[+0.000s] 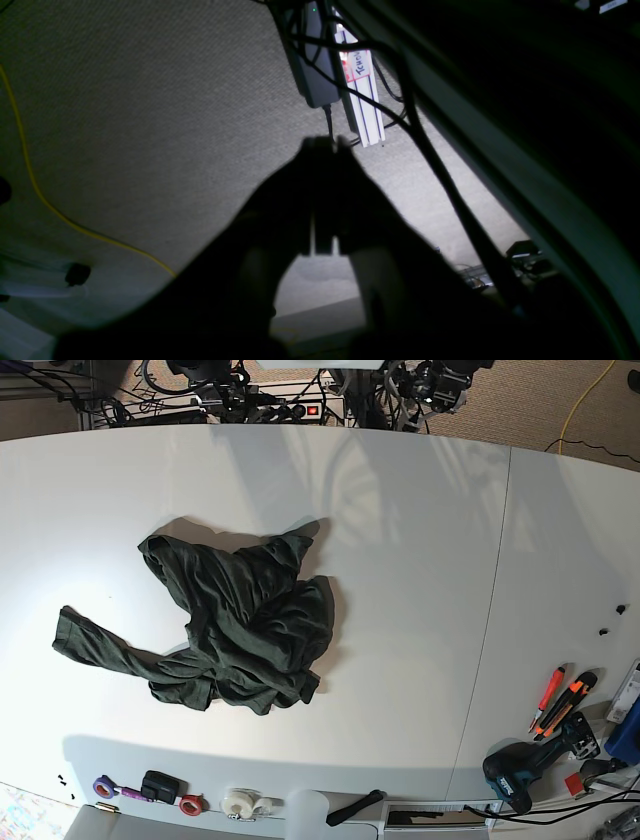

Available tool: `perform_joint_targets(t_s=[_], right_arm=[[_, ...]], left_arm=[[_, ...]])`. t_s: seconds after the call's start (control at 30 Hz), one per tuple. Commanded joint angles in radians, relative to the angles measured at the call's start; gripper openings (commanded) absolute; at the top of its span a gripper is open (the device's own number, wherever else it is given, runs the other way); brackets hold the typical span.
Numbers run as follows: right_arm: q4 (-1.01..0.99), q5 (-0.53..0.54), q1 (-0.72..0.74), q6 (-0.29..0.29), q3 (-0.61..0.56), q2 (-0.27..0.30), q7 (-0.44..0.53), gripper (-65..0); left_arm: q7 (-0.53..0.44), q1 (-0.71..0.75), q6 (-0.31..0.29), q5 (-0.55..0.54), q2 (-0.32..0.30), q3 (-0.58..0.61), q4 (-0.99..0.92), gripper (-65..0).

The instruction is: Layout the t-shirt on the table in an organized manner, then fold the t-shirt properly

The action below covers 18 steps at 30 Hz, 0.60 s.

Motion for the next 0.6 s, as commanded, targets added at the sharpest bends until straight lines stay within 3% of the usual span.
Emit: perform_joint_targets(t_s=[0.0, 0.57], right_arm=[[0.006, -0.007, 0.002, 0.006, 0.002, 0.006, 0.009, -65.0], [0.008, -0.006, -0.025, 0.005, 0.002, 0.02, 0.06, -65.0]], left_arm=[[0.003, -0.002, -0.002, 0.003, 0.003, 0.0, 0.007, -65.0], [0.002, 0.035, -0.01, -0.035, -0.007, 0.0, 0.031, -65.0]])
